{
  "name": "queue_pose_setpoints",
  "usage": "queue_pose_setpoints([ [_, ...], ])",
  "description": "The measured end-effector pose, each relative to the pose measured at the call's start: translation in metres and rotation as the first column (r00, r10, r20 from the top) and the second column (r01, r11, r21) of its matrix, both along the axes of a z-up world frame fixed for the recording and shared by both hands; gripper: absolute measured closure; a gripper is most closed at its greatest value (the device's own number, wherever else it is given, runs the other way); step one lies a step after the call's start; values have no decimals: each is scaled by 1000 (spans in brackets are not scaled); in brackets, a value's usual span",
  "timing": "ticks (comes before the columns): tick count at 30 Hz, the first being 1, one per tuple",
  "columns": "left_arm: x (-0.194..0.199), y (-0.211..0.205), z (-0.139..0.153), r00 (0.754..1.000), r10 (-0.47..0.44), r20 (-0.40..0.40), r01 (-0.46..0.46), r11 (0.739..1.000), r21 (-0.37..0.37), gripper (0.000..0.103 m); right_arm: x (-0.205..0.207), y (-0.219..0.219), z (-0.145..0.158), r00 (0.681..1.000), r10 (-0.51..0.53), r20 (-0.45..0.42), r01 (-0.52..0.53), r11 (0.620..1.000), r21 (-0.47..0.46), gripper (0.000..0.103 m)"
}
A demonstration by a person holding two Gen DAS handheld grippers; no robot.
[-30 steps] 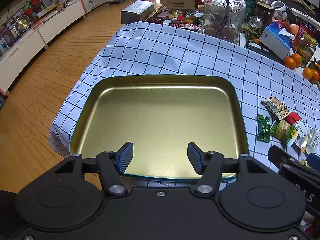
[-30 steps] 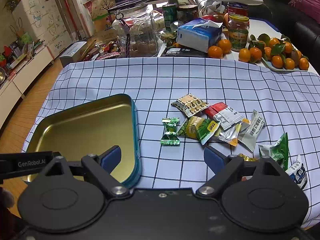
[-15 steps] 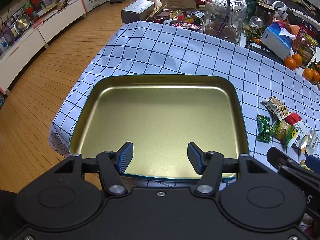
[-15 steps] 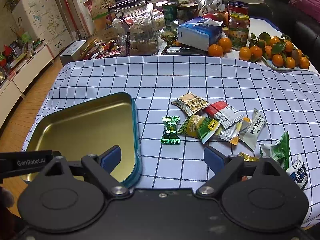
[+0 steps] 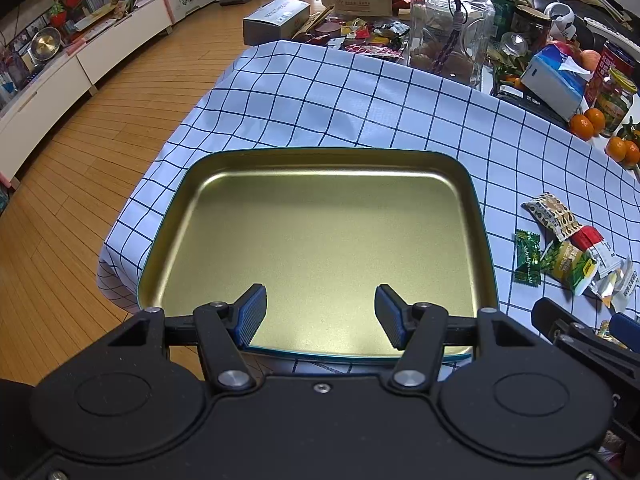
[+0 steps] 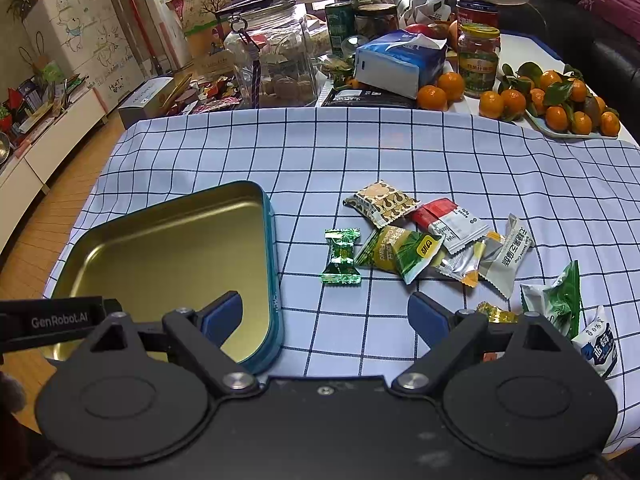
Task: Organize snacks
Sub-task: 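Grasp the white-red hawthorn candy with the left gripper while the right grasps the blue-white cartoon packet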
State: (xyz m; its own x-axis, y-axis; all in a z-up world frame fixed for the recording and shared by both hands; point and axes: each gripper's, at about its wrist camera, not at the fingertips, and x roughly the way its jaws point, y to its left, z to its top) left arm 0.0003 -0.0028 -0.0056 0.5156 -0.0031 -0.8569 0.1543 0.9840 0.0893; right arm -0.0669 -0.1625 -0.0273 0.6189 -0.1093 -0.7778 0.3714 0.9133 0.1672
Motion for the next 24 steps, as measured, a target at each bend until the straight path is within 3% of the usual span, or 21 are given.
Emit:
queue_pose_setpoints([
  [9, 1, -3, -2, 1000, -5, -8, 4, 1000, -17, 40, 0, -3, 2, 1000, -17, -6, 17, 1000, -8, 9],
  [15, -3, -13, 1, 1000, -12, 3, 12, 997, -74, 41, -9, -14, 1, 997, -75, -1, 75, 994, -78, 9],
  [20, -10, -39, 3, 997, -81, 20, 83, 991, -102, 42, -24, -37, 6, 987, -151, 49, 156, 980, -121, 10],
  [24, -19, -65, 4, 986, -167, 27, 169, 980, -106, 48, -37, -62, 8, 974, -211, 77, 219, 971, -101, 14],
])
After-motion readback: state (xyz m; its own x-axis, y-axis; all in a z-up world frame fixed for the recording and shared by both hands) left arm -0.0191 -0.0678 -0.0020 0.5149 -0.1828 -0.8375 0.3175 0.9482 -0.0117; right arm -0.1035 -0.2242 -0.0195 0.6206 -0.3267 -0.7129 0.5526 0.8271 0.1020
